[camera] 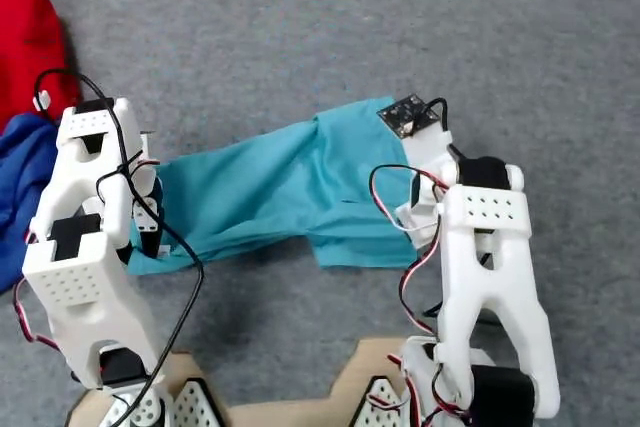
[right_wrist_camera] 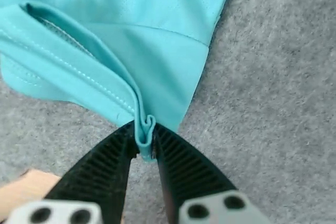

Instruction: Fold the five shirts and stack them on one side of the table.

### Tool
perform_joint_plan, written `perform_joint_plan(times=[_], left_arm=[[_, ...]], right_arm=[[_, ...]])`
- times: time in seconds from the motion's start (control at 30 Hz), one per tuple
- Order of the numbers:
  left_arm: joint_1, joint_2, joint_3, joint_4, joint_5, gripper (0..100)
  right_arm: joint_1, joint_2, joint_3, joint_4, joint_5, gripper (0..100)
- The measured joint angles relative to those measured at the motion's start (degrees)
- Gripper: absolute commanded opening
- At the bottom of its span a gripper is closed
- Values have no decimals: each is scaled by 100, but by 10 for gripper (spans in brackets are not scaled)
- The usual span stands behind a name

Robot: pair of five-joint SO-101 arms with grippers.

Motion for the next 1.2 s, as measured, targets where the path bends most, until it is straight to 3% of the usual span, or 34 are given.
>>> perform_joint_plan(times=[0.2, 0.43, 0.7, 1.0, 1.1, 1.2], left_arm=[[0, 0, 0, 0, 9, 208], [0, 0, 0, 0, 70, 207], [-158, 0, -615, 0, 70, 207], [-308, 0, -1697, 0, 70, 206], [-308, 0, -1899, 0, 413, 162], [-141, 35, -2136, 0, 826, 29]], right_arm=[[0, -35, 105, 53, 281, 6], [0, -1081, 105, 475, 501, 100], [0, -2154, 105, 800, 527, 105], [0, -2277, 105, 659, 536, 102], [0, -2198, 105, -26, 404, 93], [-211, -1635, 35, -853, 308, 34]])
